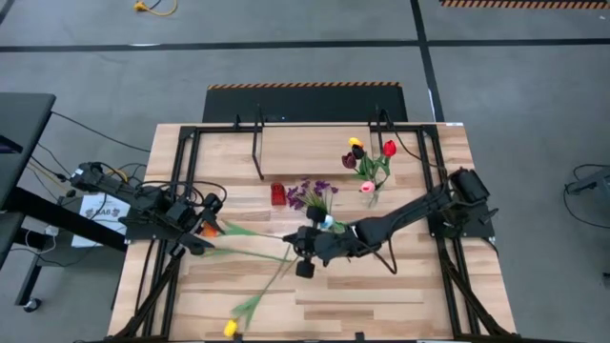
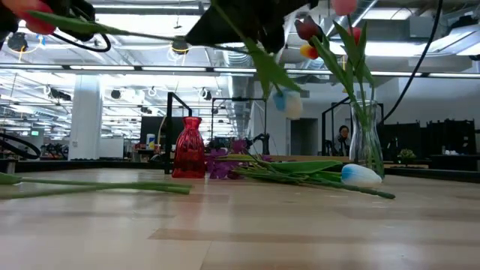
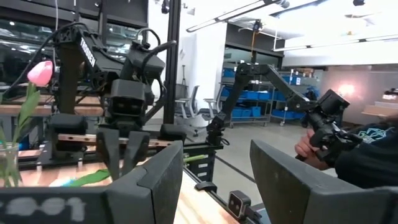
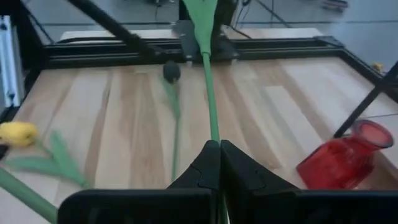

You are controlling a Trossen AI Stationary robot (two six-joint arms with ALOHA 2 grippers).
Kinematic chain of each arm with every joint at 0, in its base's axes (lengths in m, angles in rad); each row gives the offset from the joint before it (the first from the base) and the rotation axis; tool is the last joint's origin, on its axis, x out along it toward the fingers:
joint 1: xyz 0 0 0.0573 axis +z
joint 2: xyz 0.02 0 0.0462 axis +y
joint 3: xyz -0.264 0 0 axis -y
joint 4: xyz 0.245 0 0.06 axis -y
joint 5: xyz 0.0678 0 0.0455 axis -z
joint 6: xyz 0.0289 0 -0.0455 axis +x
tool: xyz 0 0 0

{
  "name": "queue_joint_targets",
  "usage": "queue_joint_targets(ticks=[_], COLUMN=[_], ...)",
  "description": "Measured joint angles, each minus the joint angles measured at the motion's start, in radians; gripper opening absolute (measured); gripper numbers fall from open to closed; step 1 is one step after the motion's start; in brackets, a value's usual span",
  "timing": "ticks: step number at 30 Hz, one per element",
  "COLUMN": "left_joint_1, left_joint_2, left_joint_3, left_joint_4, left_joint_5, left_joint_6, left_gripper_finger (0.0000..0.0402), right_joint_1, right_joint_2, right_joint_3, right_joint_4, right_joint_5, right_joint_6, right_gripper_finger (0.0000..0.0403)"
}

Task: Pick and place flowers into a vace then onto a shelf
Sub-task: Put the orange flower into the transparent vase

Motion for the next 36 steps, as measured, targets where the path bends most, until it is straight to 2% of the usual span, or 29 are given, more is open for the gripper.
queue_joint_targets(ticks=[8, 15, 22, 26, 31, 36], left_joint_1=[0.0, 0.0, 0.0, 0.0, 0.0, 0.0], left_joint_2=[0.0, 0.0, 0.0, 0.0, 0.0, -0.001], left_joint_3=[0.0, 0.0, 0.0, 0.0, 0.024, 0.031], left_joint_4=[-0.005, -0.005, -0.007, 0.017, 0.038, 0.029], left_joint_5=[0.0, -0.04, -0.053, -0.053, -0.102, -0.191], left_joint_6=[0.001, 0.024, 0.03, 0.043, 0.143, 0.186], left_gripper_finger=[0.0177, 0.0177, 0.0177, 0.0177, 0.0177, 0.0177], right_joint_1=[-0.01, 0.009, 0.008, 0.002, 0.0, 0.009], right_joint_2=[0.0, 0.0, 0.0, 0.0, 0.008, 0.022], right_joint_3=[0.0, 0.001, 0.001, 0.002, 0.002, 0.002], right_joint_4=[0.093, 0.115, 0.096, 0.041, -0.001, 0.0], right_joint_5=[0.029, 0.245, 0.297, 0.29, 0.241, 0.118], right_joint_6=[-0.007, 0.018, 0.105, 0.165, 0.221, 0.22], right_gripper_finger=[0.0, 0.0, 0.0, 0.0, 0.0, 0.0])
